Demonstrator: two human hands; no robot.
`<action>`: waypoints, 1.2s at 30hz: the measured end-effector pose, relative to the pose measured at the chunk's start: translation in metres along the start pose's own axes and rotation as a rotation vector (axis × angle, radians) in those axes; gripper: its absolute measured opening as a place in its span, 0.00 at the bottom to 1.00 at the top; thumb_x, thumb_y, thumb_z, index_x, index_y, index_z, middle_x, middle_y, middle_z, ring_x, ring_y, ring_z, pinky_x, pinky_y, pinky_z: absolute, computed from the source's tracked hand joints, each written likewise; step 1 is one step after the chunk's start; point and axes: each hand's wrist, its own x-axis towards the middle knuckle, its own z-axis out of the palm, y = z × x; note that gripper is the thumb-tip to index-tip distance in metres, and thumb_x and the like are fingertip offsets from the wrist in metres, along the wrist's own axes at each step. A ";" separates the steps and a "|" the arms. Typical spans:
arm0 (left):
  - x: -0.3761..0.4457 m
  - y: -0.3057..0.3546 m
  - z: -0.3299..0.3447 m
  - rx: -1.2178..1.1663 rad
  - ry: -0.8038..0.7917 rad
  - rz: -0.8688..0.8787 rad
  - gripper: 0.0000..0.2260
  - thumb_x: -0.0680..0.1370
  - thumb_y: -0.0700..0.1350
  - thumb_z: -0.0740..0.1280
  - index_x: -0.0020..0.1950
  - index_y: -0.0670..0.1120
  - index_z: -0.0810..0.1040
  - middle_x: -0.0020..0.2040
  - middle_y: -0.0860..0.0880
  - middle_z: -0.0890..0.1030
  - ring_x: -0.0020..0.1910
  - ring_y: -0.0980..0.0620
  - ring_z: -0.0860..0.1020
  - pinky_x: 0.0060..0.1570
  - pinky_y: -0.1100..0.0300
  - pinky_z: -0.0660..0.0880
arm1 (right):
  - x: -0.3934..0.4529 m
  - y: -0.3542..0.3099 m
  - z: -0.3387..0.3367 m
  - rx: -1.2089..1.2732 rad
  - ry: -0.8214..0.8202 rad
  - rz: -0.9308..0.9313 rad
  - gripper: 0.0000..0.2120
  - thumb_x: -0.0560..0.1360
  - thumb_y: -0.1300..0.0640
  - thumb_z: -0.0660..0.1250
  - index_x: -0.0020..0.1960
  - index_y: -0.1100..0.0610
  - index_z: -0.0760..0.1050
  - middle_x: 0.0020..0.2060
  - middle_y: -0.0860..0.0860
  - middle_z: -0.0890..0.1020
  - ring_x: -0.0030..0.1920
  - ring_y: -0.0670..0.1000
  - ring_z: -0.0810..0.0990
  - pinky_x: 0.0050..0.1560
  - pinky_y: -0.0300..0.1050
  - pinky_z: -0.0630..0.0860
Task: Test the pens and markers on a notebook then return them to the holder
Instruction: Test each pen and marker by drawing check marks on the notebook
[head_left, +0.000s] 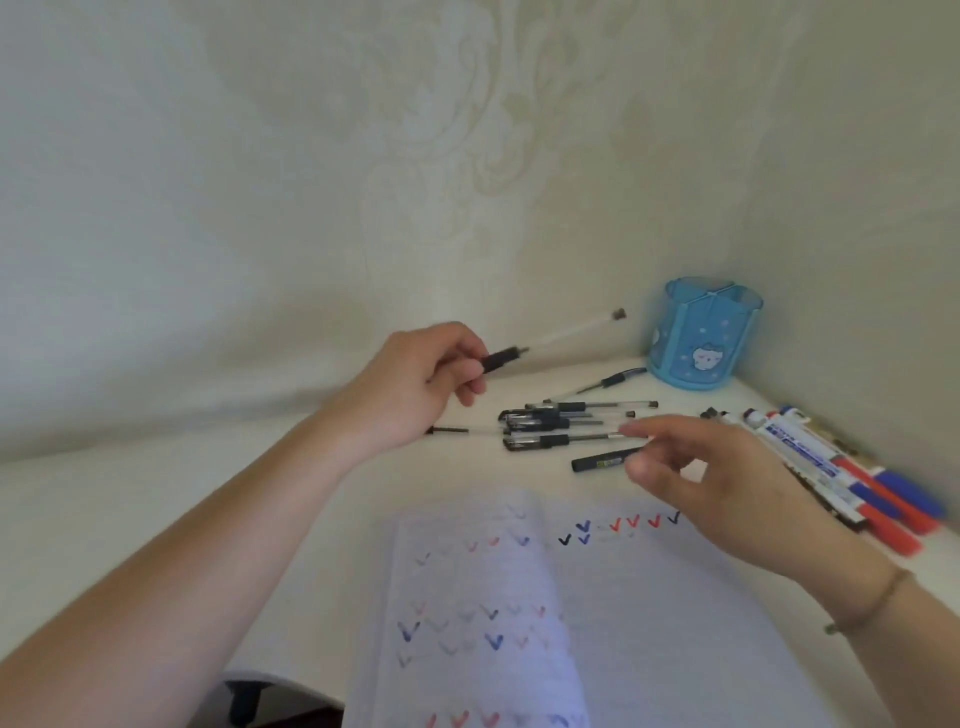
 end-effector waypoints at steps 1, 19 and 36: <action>-0.002 0.018 0.010 0.008 -0.092 0.062 0.06 0.80 0.38 0.63 0.49 0.48 0.77 0.38 0.55 0.83 0.39 0.55 0.81 0.44 0.55 0.76 | -0.001 -0.005 -0.001 0.141 0.035 -0.009 0.20 0.64 0.30 0.64 0.49 0.40 0.76 0.36 0.42 0.84 0.35 0.44 0.79 0.37 0.31 0.73; -0.023 0.036 0.089 -0.221 -0.292 0.408 0.15 0.81 0.60 0.57 0.48 0.51 0.77 0.29 0.57 0.72 0.25 0.55 0.67 0.28 0.68 0.61 | -0.014 -0.006 -0.010 0.378 -0.011 -0.198 0.14 0.69 0.51 0.68 0.32 0.51 0.64 0.28 0.58 0.71 0.28 0.59 0.70 0.27 0.51 0.67; -0.016 0.006 0.092 -0.261 -0.213 0.214 0.06 0.77 0.52 0.61 0.53 0.57 0.73 0.37 0.56 0.75 0.32 0.50 0.73 0.35 0.58 0.71 | 0.002 0.028 0.009 0.390 0.047 0.234 0.18 0.68 0.62 0.76 0.26 0.60 0.69 0.19 0.53 0.73 0.21 0.50 0.66 0.22 0.37 0.62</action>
